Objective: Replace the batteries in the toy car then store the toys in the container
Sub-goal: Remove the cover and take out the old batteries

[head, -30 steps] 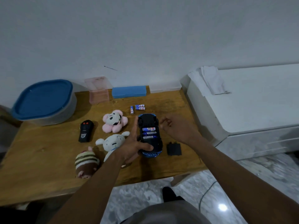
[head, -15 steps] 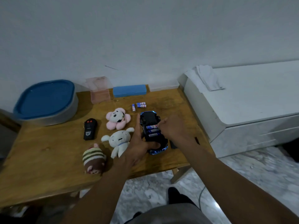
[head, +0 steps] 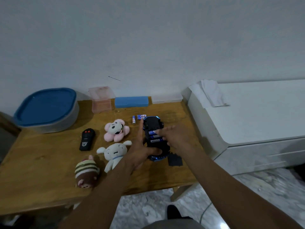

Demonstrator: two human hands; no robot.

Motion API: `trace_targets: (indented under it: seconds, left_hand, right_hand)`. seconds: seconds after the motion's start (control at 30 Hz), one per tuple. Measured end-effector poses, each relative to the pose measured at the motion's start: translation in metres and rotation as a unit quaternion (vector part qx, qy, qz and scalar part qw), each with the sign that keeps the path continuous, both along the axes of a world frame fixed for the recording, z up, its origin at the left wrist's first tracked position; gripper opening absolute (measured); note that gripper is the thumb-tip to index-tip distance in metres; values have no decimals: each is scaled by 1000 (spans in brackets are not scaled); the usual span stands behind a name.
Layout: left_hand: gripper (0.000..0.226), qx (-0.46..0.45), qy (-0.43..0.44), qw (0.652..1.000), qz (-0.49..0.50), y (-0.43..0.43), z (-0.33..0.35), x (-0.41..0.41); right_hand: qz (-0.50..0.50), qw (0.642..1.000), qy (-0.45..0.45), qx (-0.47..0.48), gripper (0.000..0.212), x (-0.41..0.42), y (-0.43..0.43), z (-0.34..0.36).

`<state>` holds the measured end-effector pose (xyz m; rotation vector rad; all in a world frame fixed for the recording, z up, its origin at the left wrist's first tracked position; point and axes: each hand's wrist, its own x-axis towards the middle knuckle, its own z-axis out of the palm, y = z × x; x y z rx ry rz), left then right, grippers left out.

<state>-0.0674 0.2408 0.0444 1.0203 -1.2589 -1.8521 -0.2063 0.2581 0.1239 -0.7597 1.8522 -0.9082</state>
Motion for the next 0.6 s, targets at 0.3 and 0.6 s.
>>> trace_targets:
  seconds: [0.3,0.6]
  left_hand:
    - [127,73,7,997,4,0,8,-26]
    - [127,89,5,996,-6,-4,13,-30]
  right_hand:
    - [-10,997,-41,-61,25,-22,-5,-5]
    - [-149,841,-497,-154,21,-56,-11,10]
